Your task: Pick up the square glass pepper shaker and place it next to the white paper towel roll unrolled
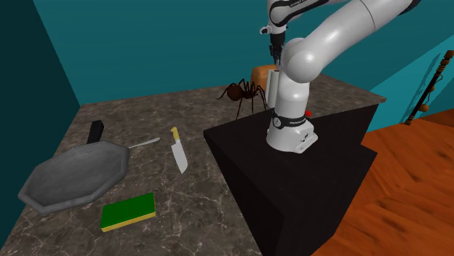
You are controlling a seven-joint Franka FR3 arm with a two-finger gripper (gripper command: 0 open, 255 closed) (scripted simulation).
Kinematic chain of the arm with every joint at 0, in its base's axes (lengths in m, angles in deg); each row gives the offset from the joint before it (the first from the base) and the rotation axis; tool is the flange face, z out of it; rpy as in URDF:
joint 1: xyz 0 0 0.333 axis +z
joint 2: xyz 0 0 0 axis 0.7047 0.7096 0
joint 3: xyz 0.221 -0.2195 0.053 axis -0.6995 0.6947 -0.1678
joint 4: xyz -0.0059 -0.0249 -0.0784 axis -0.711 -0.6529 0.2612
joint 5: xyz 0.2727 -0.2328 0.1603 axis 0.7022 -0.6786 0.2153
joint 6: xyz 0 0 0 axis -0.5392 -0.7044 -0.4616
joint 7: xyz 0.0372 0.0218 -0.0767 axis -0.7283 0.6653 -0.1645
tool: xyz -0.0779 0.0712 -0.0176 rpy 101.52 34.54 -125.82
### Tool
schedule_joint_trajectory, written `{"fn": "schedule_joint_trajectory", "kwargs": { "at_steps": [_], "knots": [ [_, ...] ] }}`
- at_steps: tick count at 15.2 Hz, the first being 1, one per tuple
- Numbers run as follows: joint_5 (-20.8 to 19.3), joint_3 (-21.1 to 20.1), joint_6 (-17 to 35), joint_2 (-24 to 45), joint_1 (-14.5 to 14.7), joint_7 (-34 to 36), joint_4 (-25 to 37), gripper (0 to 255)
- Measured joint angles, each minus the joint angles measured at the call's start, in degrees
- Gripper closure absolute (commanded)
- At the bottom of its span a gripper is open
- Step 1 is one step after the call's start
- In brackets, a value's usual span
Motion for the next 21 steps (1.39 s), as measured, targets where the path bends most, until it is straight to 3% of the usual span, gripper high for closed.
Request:
{"fn": "schedule_joint_trajectory", "kwargs": {
  "at_steps": [14,21],
  "knots": [
    [-8.19,11.76,7.8,1.01,5.44,4.65,-2.18,255],
    [-12.8,19.14,10.9,0.74,9.8,7.43,-2.39,255]
  ]
}}
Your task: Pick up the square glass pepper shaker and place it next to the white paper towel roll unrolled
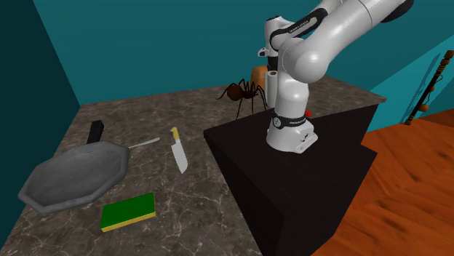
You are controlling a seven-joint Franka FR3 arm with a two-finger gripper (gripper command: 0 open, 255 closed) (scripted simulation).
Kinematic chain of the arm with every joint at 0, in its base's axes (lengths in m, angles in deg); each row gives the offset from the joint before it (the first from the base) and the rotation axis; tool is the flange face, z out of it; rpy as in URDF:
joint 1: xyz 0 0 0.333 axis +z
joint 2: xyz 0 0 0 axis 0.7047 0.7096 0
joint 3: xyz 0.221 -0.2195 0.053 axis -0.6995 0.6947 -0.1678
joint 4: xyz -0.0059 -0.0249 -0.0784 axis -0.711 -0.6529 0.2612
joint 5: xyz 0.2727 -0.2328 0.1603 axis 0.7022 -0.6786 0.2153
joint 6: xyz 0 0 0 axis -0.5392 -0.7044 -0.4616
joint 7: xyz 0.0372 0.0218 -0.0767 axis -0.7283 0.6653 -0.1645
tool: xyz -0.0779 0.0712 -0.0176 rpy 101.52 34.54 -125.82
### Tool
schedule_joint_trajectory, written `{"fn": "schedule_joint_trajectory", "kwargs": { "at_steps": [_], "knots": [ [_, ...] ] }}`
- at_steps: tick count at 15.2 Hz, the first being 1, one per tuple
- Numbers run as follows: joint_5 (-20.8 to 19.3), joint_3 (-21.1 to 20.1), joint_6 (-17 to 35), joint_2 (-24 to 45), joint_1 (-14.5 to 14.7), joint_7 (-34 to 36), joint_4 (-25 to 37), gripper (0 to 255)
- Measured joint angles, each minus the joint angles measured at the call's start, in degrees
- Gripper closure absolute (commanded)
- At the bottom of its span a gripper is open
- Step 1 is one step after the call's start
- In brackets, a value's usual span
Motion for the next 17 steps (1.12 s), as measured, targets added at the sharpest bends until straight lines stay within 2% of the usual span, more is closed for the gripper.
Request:
{"fn": "schedule_joint_trajectory", "kwargs": {
  "at_steps": [10,17],
  "knots": [
    [-7.57,10.13,3.36,-2.08,6.47,4.19,1.19,255],
    [-8.78,11.53,3.72,-2.55,7.42,4.92,1.38,255]
  ]
}}
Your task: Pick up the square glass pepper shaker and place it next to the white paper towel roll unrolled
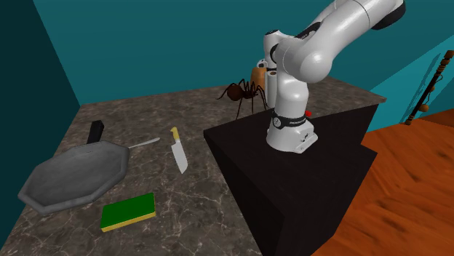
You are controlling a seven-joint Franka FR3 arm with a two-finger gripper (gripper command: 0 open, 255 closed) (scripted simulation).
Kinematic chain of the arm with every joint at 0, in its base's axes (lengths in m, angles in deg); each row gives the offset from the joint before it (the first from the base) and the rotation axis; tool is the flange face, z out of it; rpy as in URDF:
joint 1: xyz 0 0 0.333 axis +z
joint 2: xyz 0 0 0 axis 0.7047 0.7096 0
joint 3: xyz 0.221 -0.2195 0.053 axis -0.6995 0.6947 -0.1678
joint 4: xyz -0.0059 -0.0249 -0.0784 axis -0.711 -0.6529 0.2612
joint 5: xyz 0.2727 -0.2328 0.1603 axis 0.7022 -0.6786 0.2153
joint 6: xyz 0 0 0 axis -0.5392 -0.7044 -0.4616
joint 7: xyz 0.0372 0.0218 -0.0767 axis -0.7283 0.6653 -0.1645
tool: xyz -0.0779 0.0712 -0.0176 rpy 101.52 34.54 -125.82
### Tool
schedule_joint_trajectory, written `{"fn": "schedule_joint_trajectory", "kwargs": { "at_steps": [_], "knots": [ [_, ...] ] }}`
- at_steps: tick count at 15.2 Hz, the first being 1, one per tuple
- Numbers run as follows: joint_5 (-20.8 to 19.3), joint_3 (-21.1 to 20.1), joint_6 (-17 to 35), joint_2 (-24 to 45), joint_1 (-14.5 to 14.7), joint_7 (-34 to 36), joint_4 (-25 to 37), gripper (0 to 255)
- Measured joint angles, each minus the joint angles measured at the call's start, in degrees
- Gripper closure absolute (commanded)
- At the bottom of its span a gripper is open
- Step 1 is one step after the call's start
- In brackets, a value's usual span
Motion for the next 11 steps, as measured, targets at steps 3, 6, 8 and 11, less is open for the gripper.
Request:
{"fn": "schedule_joint_trajectory", "kwargs": {
  "at_steps": [3,6,8,11],
  "knots": [
    [0.0,0.0,0.0,0.0,0.0,0.0,0.0,0],
    [0.0,0.0,0.0,0.0,0.0,0.0,0.0,0],
    [0.0,0.0,0.0,0.0,0.0,0.0,0.0,0],
    [4.1,-5.26,-1.45,1.64,-2.8,-1.47,-1.07,0]
  ]
}}
